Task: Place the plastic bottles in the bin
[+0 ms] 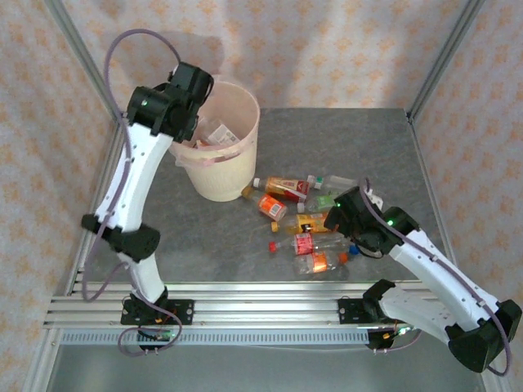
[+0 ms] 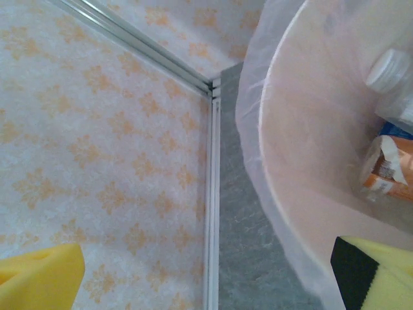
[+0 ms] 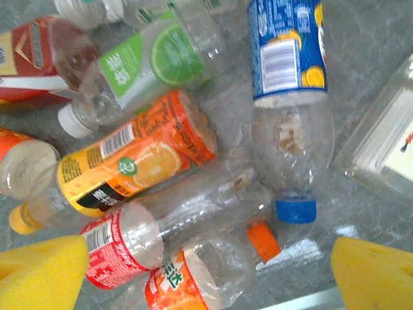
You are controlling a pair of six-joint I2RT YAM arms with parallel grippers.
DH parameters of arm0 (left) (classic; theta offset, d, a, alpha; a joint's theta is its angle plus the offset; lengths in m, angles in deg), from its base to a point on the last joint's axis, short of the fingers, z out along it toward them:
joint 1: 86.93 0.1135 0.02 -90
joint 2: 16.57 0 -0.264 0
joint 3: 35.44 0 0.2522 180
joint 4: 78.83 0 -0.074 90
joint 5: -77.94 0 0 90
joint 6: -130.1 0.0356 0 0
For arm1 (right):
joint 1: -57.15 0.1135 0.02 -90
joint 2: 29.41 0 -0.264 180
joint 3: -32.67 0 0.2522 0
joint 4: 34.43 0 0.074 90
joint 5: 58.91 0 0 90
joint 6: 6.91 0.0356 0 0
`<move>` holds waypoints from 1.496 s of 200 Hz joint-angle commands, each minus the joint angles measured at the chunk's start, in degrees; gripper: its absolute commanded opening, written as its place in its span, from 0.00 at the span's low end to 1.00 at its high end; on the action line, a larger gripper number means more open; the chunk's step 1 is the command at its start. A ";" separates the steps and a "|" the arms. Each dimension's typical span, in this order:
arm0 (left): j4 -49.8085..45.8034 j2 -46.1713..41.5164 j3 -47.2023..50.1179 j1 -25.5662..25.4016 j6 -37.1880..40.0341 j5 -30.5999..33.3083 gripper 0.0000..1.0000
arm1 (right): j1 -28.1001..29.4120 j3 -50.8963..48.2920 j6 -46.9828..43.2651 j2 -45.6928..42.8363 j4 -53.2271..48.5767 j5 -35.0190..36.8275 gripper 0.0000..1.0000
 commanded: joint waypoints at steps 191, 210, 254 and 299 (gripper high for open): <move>41.67 -45.05 54.12 -9.61 -16.19 -10.56 1.00 | 13.18 -22.83 29.76 -7.32 18.24 -12.72 0.91; 41.94 -44.96 54.10 -9.68 -16.13 -10.57 1.00 | 13.37 -23.69 30.41 -7.03 18.71 -13.17 0.92; 42.28 -45.05 53.94 -9.69 -15.54 -9.75 1.00 | 13.42 -24.59 30.51 -5.65 18.80 -13.80 0.91; 42.37 -45.05 53.86 -9.69 -15.41 -9.45 1.00 | 13.47 -27.08 31.95 -3.65 24.55 -11.84 0.92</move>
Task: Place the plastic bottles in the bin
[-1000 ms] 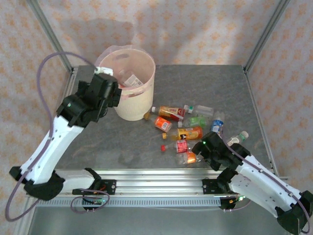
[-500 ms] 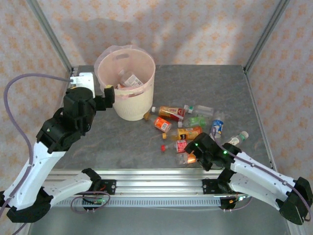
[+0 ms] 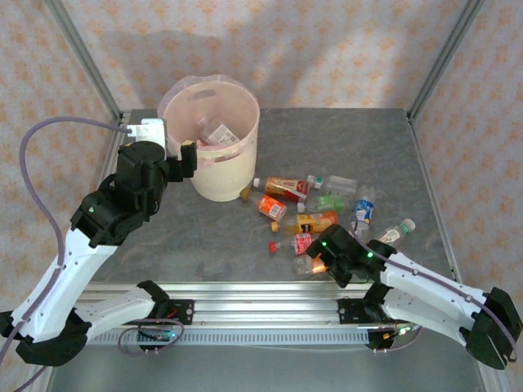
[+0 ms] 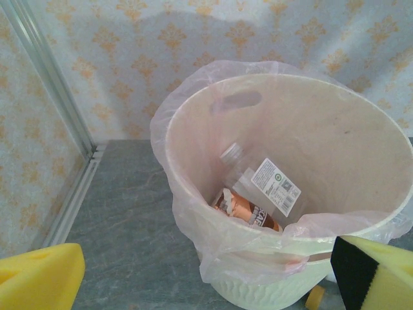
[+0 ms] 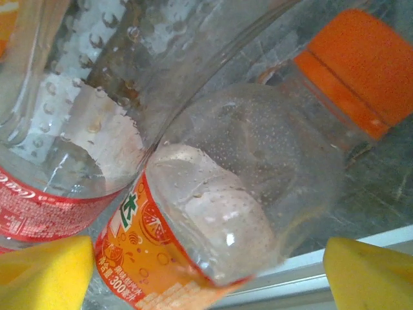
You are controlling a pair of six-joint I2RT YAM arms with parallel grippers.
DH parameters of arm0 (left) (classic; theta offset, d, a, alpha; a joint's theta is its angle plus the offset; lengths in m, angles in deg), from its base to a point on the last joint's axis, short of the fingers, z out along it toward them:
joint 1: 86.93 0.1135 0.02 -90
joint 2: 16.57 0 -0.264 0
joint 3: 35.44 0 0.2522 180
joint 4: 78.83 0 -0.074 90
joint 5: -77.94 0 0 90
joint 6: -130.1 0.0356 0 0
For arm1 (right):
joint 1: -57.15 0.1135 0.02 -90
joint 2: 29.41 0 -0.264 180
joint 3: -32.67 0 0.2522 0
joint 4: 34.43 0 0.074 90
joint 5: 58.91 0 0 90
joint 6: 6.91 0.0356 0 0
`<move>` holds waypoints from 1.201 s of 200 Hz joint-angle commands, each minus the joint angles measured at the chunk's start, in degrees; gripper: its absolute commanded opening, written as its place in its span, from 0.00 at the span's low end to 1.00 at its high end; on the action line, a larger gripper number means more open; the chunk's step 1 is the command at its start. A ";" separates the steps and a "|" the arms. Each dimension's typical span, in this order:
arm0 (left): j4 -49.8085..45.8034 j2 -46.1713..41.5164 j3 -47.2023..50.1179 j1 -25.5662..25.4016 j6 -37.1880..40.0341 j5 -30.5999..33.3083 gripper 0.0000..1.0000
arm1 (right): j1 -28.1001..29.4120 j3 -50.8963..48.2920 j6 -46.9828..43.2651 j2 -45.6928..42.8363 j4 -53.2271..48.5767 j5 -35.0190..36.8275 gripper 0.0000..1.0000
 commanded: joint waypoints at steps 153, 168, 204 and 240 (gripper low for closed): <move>1.26 -0.28 -0.64 -0.11 -0.24 1.63 1.00 | 0.31 2.68 -0.44 -4.70 -5.07 13.13 0.51; 1.27 -0.20 -0.69 -0.17 -0.33 1.63 1.00 | 0.27 4.36 -1.44 -5.11 -7.42 13.13 0.49; 1.06 -0.45 -0.79 -0.10 -0.42 1.72 1.00 | 0.31 8.35 -4.46 -5.12 -11.54 13.30 0.46; 0.94 -0.64 -0.79 -0.15 -0.47 2.22 1.00 | 0.31 14.81 -9.23 -4.44 -16.10 14.33 0.44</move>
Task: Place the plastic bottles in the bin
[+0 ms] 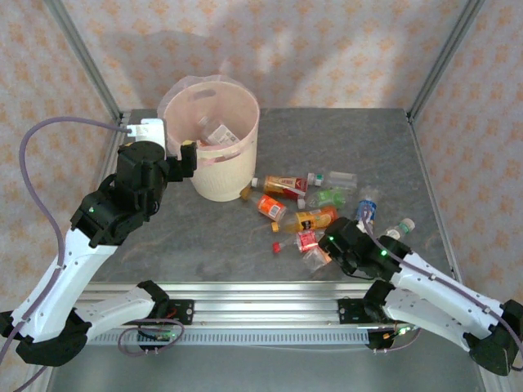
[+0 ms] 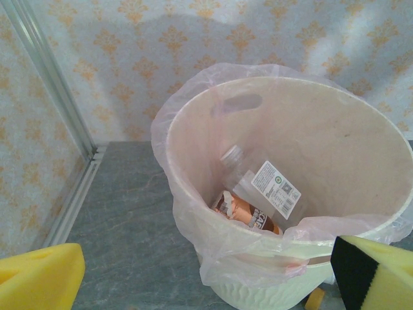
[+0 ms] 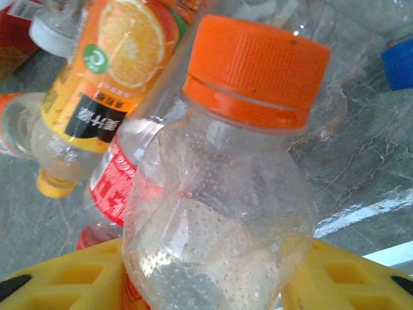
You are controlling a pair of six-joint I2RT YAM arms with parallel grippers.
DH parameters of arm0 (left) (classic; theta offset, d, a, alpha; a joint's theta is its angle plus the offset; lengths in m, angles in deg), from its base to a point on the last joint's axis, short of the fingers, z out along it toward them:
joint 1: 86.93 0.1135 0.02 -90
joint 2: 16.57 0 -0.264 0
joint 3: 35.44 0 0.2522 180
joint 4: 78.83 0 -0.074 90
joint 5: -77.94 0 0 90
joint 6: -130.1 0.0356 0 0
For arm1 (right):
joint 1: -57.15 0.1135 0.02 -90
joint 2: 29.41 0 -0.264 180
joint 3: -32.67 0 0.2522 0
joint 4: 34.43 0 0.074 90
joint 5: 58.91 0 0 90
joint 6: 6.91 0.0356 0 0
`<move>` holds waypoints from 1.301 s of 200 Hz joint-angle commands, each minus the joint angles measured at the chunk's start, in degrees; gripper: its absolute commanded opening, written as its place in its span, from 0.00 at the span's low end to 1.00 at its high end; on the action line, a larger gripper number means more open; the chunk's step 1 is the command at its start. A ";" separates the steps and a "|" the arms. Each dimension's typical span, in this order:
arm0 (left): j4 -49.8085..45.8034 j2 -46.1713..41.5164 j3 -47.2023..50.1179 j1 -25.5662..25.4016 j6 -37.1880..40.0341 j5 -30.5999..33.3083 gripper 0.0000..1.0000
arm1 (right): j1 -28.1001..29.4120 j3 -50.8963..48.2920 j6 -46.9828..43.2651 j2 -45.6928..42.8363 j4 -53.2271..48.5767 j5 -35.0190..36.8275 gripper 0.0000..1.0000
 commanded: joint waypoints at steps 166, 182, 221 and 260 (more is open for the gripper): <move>-2.05 -5.21 6.41 -0.07 -9.97 11.09 1.00 | -4.35 68.96 -50.75 42.37 2.71 8.34 0.43; -1.60 -5.20 7.38 -0.08 -10.21 10.37 1.00 | -4.44 75.09 -53.64 47.24 4.52 6.74 0.43; -0.87 -3.82 8.07 -0.05 -10.76 9.10 1.00 | -4.57 92.02 -58.19 60.09 5.06 3.02 0.42; -0.52 -2.75 8.50 -0.06 -10.98 8.36 1.00 | -4.53 112.66 -62.93 74.63 0.21 1.70 0.41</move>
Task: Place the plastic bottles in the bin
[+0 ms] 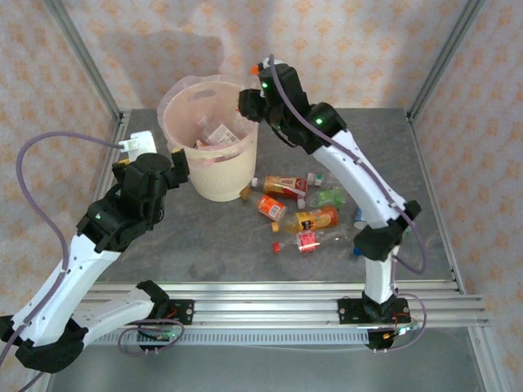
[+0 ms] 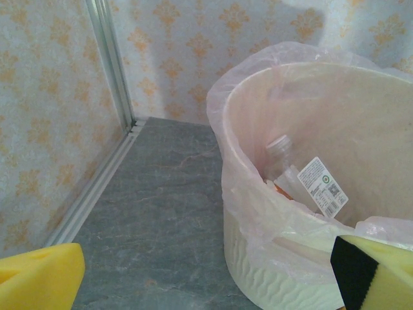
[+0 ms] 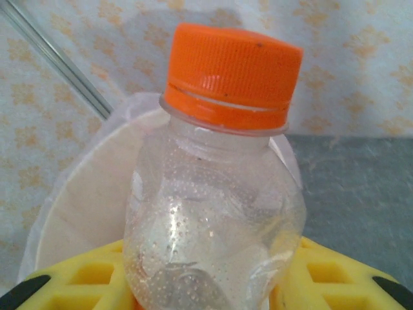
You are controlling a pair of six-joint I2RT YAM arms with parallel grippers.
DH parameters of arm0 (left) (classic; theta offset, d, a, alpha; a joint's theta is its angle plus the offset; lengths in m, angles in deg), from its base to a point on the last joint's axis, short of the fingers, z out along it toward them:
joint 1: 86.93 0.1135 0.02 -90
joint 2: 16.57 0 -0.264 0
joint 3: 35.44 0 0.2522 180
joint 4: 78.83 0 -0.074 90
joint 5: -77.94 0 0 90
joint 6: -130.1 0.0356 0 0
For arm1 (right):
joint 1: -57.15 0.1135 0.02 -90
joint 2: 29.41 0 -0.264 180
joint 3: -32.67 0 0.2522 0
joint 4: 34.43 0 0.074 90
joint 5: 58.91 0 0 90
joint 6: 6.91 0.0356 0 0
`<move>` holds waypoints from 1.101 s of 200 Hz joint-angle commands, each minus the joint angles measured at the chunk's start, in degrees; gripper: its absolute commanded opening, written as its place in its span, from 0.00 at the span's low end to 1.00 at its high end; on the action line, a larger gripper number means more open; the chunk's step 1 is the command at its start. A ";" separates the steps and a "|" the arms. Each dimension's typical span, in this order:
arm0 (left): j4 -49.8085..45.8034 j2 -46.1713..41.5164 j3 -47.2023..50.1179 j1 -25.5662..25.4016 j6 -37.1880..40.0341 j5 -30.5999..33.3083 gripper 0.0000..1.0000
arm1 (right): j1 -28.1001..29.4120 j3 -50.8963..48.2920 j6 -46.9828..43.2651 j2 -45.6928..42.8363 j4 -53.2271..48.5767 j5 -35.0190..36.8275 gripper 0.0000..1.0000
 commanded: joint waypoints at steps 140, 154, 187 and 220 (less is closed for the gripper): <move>-0.73 0.25 2.36 -0.01 -1.58 -0.12 1.00 | -0.13 18.12 -11.35 23.09 -0.26 -3.01 0.58; -1.09 0.44 2.31 -0.05 -1.58 0.47 1.00 | -0.13 18.42 -11.83 23.28 -0.43 -2.92 0.65; -1.26 0.54 2.53 -0.01 -1.97 1.18 1.00 | -0.14 19.54 -12.54 22.60 -0.95 -2.31 0.76; -0.91 0.45 2.98 -0.03 -2.46 1.76 1.00 | -0.19 19.84 -12.59 20.07 -1.42 -2.91 0.86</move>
